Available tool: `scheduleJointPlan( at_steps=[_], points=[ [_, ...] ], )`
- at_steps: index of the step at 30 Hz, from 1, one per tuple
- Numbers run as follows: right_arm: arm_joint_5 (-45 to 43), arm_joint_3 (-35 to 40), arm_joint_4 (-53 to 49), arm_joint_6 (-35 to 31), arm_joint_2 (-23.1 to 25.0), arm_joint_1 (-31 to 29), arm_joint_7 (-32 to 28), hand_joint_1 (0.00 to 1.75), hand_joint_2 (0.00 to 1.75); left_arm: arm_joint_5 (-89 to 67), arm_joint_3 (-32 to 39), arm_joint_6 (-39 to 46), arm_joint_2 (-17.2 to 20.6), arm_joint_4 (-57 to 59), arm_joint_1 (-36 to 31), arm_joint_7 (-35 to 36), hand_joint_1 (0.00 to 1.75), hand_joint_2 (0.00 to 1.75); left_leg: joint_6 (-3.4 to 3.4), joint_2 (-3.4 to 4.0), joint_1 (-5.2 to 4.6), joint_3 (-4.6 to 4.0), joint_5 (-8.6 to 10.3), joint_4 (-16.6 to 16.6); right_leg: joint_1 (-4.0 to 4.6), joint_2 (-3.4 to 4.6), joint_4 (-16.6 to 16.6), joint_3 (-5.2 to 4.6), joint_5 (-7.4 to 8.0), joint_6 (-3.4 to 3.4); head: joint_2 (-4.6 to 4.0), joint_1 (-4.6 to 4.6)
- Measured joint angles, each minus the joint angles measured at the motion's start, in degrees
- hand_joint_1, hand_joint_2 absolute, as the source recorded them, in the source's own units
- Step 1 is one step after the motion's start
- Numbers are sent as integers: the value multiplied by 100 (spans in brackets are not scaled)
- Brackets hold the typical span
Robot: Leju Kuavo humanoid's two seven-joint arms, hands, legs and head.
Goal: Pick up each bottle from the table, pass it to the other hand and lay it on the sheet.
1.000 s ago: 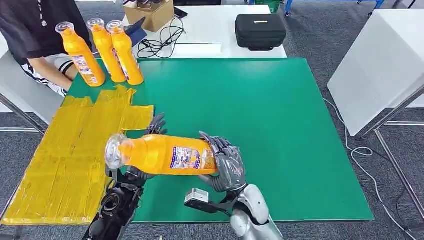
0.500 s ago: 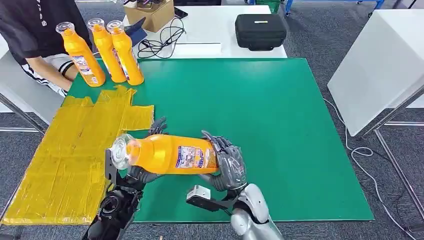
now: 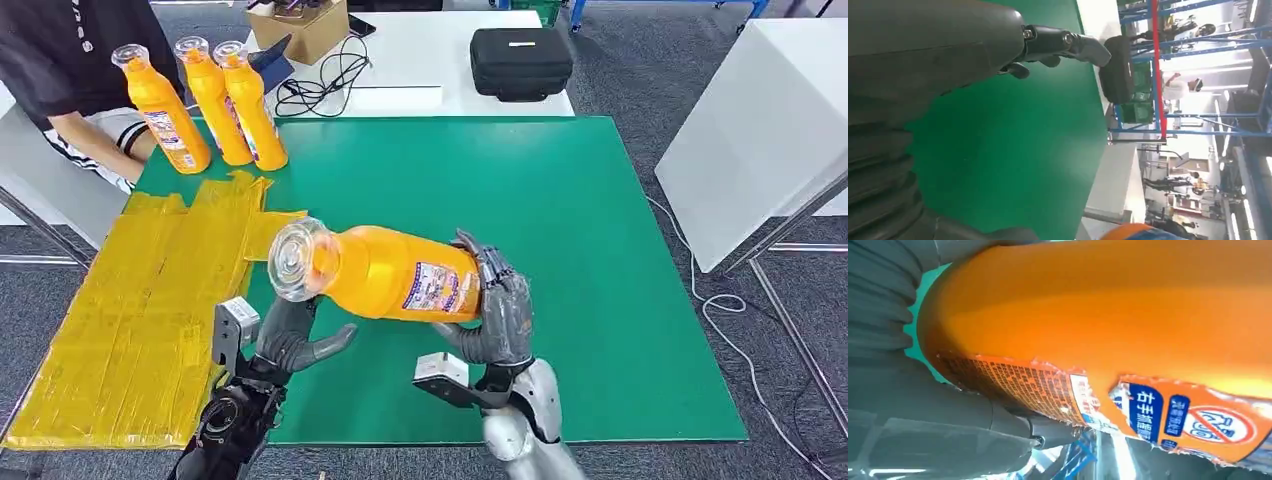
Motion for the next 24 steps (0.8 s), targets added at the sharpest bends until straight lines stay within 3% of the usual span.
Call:
scheduleJointPlan(
  at_steps=[10, 16, 24],
  points=[
    [-113, -173, 46, -55, -2, 0, -66, 175, 175, -7, 0, -4, 0, -111, 49, 72, 0, 175, 0, 0, 0, -1, 0, 0, 0, 0, 0, 0, 0, 0, 0, 0],
    [234, -246, 407, -105, 54, -130, -13, 175, 175, 1285, -2, -1191, 2, -212, 53, 70, 0, 175, 0, 1, 0, 0, 0, 0, 0, 0, 0, 0, 0, 0, 0, 0],
    [512, -516, 815, -114, 166, -226, -66, 175, 175, 1969, -4, -1364, 7, -630, 54, 321, 0, 175, 0, -2, 0, 0, 0, 0, 0, -1, 0, 0, 0, 0, 0, 0]
  ],
)
